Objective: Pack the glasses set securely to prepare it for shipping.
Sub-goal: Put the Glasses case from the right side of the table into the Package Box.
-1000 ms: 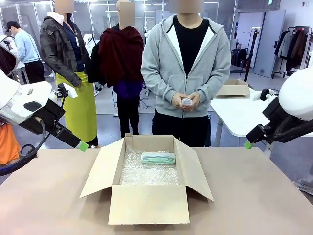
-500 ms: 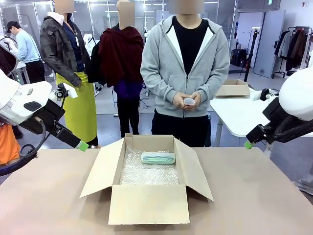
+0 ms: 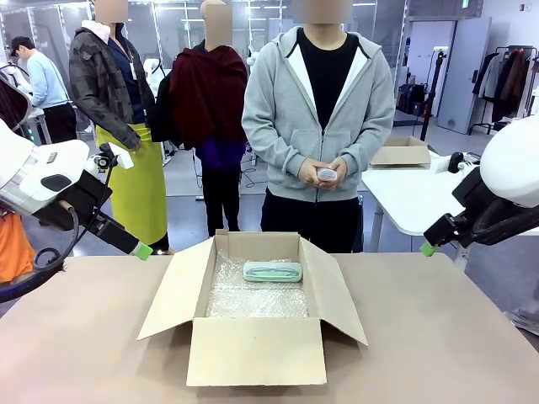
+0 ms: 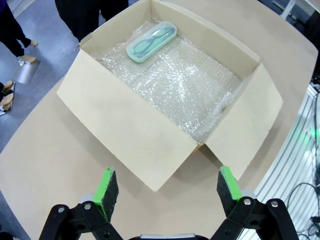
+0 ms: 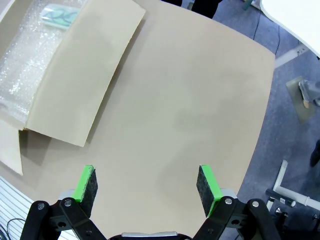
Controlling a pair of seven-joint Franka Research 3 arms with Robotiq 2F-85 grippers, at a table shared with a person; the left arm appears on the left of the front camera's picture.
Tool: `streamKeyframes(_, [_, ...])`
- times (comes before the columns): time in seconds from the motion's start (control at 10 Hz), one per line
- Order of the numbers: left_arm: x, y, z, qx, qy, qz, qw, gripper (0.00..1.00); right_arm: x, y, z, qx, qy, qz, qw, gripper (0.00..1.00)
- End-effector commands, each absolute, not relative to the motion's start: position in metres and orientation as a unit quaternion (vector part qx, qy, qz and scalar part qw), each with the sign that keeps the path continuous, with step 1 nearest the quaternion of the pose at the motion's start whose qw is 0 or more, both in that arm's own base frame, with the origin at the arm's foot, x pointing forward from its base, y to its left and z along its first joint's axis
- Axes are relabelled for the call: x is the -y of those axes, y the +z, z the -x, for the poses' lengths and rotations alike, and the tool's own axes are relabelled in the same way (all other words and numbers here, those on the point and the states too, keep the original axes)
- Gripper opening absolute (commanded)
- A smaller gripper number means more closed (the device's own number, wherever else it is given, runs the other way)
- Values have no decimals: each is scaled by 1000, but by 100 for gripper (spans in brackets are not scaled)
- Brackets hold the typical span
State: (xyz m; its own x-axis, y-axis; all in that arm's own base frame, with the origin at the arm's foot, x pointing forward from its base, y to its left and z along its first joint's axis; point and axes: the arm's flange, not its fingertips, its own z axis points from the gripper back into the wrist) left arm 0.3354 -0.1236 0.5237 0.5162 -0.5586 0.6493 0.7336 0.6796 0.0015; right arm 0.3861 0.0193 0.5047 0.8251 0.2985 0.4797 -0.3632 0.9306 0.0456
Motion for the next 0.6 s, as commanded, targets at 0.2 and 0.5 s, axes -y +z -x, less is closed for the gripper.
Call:
streamKeyframes(0.2, [122, 524, -335, 318, -377, 144, 858, 100, -20, 507, -384, 235, 167, -67, 955, 100])
streamKeyframes(0.5, [122, 524, -335, 318, -377, 144, 858, 100, -20, 507, -384, 235, 167, -67, 955, 100])
